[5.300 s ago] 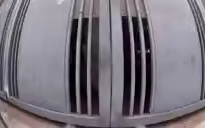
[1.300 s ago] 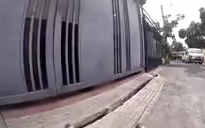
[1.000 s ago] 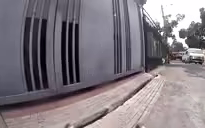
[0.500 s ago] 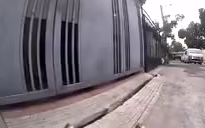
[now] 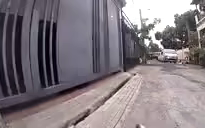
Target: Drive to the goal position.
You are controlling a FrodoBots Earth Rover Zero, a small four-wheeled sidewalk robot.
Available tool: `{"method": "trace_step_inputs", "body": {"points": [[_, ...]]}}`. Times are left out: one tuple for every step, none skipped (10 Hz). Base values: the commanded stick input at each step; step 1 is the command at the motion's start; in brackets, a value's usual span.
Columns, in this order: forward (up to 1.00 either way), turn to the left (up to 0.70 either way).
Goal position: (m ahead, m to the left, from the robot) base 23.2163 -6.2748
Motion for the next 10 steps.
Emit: {"method": "trace_step_inputs", "body": {"points": [[0.02, 0.0], [0.02, 0.0], [0.02, 0.0], [0.02, 0.0], [0.02, 0.0], [0.02, 0.0], [0.03, 0.0], [0.0, 0.0], [0.03, 0.0], [0.04, 0.0]]}}
